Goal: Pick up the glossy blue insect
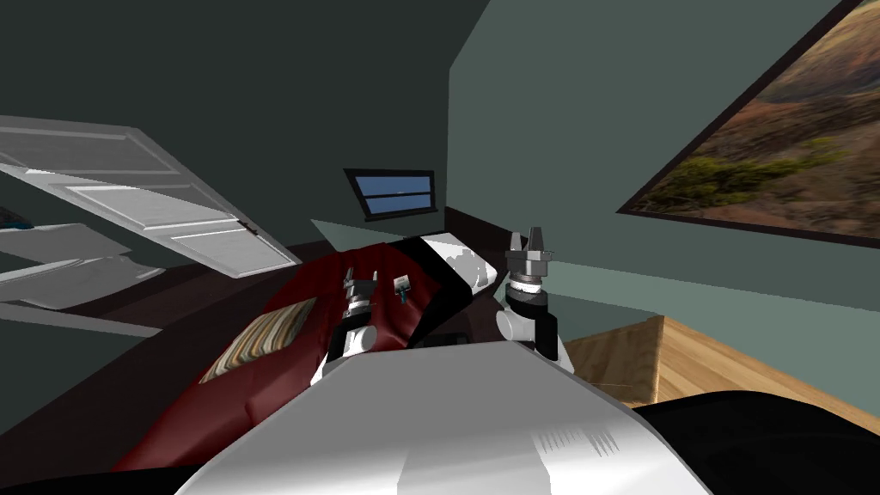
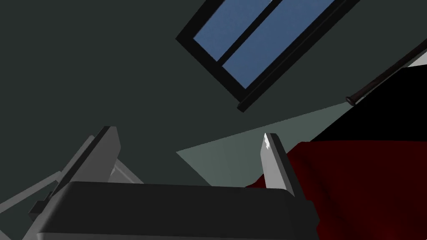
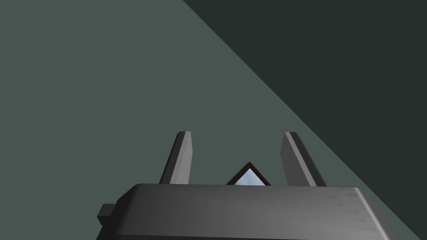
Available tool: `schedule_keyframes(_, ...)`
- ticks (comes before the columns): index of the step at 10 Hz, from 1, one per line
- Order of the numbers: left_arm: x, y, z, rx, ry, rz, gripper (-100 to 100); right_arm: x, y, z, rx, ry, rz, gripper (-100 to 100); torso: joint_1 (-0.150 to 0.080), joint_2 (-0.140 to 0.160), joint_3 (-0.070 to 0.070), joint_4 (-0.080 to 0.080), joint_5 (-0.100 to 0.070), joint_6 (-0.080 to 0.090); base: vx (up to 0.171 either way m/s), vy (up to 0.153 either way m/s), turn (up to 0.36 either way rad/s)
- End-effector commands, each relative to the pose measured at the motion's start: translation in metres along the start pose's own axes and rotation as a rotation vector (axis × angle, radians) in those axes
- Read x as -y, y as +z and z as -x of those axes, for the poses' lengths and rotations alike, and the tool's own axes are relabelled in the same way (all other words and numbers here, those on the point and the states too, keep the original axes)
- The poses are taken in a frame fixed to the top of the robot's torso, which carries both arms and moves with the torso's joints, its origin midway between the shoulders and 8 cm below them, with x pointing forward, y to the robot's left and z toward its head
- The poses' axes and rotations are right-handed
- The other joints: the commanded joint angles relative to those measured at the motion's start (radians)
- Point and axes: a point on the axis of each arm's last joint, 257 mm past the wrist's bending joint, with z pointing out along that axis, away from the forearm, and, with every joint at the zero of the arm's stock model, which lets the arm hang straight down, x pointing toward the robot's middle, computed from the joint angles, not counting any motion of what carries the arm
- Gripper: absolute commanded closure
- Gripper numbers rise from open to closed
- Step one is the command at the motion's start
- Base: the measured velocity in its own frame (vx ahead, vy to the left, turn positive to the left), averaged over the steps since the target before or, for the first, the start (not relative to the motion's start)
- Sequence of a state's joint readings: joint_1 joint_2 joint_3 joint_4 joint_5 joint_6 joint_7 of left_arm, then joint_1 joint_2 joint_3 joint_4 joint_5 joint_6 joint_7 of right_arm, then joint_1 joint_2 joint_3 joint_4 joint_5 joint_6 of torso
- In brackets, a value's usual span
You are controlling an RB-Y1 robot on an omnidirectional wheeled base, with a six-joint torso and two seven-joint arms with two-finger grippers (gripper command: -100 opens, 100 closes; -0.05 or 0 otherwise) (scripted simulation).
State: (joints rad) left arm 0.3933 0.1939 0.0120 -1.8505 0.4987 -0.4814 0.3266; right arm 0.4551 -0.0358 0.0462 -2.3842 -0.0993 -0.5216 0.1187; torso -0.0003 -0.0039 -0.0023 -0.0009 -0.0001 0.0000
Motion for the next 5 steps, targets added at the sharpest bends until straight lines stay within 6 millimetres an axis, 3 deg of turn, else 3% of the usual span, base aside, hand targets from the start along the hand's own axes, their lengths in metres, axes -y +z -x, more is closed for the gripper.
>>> schedule_keyframes(1,-0.007,-0.002,0.015,0.029,-0.023,0.018,-100,0.000,0.000,0.000,0.000,0.000,0.000,0,0.000,0.000,0.000,0.000,0.000,0.000,0.038,0.002,-0.061)
schedule_keyframes(2,-0.018,-0.007,0.032,0.071,-0.070,0.036,-100,0.000,0.000,0.000,0.000,0.000,0.000,0,0.000,0.001,0.000,0.000,0.000,0.000,0.041,-0.002,-0.143)
schedule_keyframes(5,-0.029,-0.012,0.051,0.117,-0.117,0.052,-100,0.000,0.000,0.000,0.000,0.000,0.000,0,0.000,0.001,0.000,0.000,0.000,0.000,0.040,0.003,-0.088)
